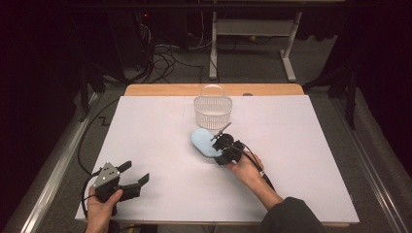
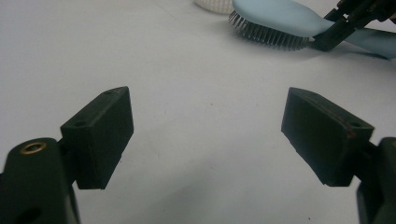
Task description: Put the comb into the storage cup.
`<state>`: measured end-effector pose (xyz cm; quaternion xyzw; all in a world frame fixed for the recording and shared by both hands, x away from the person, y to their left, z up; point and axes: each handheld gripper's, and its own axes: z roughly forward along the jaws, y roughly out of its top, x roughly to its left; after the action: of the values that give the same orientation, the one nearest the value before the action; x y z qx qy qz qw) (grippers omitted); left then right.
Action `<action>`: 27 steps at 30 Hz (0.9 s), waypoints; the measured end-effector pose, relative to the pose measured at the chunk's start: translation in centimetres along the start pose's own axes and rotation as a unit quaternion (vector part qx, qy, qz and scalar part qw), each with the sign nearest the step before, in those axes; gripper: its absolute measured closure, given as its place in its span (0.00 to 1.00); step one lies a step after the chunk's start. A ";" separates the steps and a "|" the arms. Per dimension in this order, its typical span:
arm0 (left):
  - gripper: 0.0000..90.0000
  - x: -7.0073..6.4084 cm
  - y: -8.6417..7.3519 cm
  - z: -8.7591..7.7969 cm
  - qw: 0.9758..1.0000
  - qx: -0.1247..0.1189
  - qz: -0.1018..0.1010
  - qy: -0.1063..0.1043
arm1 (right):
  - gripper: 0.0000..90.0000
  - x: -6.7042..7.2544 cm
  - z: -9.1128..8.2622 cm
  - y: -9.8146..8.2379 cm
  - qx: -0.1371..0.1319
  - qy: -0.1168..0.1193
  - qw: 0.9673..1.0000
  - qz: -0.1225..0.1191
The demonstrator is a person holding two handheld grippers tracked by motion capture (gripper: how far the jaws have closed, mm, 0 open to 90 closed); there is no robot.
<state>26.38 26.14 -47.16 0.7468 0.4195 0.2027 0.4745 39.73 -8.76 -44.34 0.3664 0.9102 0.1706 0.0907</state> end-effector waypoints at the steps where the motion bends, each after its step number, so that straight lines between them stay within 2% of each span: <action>1: 0.19 0.0 0.0 0.0 1.000 0.001 0.001 -0.001 | 0.77 0.0 0.0 0.0 0.002 0.001 1.000 -0.001; 7: 0.17 -0.3 -0.1 -0.1 1.000 0.010 0.013 0.002 | 0.78 -0.3 -0.1 0.1 0.006 0.006 1.000 -0.019; 9: 0.17 -0.4 -0.1 -0.1 1.000 0.008 0.006 -0.003 | 0.78 -0.1 -0.2 0.1 0.009 0.003 1.000 -0.013; 11: 0.17 -0.4 -0.2 -0.2 1.000 0.004 -0.004 -0.012 | 0.78 -0.3 -0.2 0.0 0.004 0.001 1.000 -0.025; 12: 0.17 -0.4 -0.2 -0.2 1.000 0.005 -0.004 -0.012 | 0.78 -0.2 -0.3 0.0 0.006 0.001 1.000 -0.018; 15: 0.17 -0.4 -0.2 -0.2 1.000 0.004 -0.006 -0.012 | 0.78 -0.3 -0.6 -0.1 0.001 0.003 1.000 -0.020; 16: 0.17 -0.4 -0.1 -0.2 1.000 0.005 -0.007 -0.013 | 0.78 -0.4 -0.6 -0.1 -0.003 0.002 1.000 -0.027; 19: 0.17 -0.5 0.0 -0.1 1.000 0.003 -0.009 -0.014 | 0.78 -0.2 -0.9 -0.2 -0.006 0.004 1.000 -0.023; 20: 0.17 -0.5 0.0 -0.1 1.000 0.002 -0.009 -0.014 | 0.78 -0.2 -1.3 -0.3 -0.014 0.005 0.999 -0.031; 27: 0.17 -0.8 0.4 0.0 1.000 0.000 -0.007 -0.010 | 0.78 -0.1 -2.5 -0.9 -0.030 0.008 0.999 -0.034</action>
<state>26.13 25.41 -46.77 0.7458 0.4203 0.1918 0.4800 38.47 -10.06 -42.37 0.3312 0.9172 0.1974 0.1000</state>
